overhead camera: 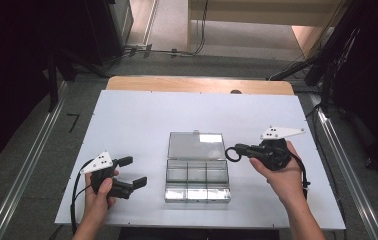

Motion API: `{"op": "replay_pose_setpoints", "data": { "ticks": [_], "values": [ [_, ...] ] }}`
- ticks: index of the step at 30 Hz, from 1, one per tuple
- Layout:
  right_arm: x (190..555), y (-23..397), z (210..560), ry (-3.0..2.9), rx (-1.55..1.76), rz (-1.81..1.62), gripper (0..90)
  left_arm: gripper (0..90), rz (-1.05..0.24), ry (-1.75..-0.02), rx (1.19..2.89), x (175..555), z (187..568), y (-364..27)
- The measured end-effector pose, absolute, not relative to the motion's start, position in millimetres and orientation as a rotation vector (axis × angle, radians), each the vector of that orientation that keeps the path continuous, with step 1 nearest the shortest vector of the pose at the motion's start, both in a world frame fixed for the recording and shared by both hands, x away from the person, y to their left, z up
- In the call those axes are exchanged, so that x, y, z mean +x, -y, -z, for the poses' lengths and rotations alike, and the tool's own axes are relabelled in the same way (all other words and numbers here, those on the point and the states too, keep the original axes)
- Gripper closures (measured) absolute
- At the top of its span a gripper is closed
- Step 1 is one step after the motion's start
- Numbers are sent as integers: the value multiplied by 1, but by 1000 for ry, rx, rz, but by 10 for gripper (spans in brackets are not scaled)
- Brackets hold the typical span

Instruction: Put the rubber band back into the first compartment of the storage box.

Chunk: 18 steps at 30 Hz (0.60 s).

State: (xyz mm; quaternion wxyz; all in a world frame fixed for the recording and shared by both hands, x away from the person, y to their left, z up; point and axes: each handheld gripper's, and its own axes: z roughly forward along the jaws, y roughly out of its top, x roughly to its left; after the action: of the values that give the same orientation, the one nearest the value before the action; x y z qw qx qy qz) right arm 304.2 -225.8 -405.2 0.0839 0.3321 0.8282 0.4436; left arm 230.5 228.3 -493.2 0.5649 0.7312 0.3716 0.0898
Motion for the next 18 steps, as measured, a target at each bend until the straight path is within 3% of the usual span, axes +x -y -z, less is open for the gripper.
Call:
{"op": "replay_pose_setpoints", "data": {
  "ticks": [18],
  "values": [
    [312, 204, 407, -2506, 959, -1323, 864, 0, -205, -873, 1711, 230, 492, -229]
  ]
}}
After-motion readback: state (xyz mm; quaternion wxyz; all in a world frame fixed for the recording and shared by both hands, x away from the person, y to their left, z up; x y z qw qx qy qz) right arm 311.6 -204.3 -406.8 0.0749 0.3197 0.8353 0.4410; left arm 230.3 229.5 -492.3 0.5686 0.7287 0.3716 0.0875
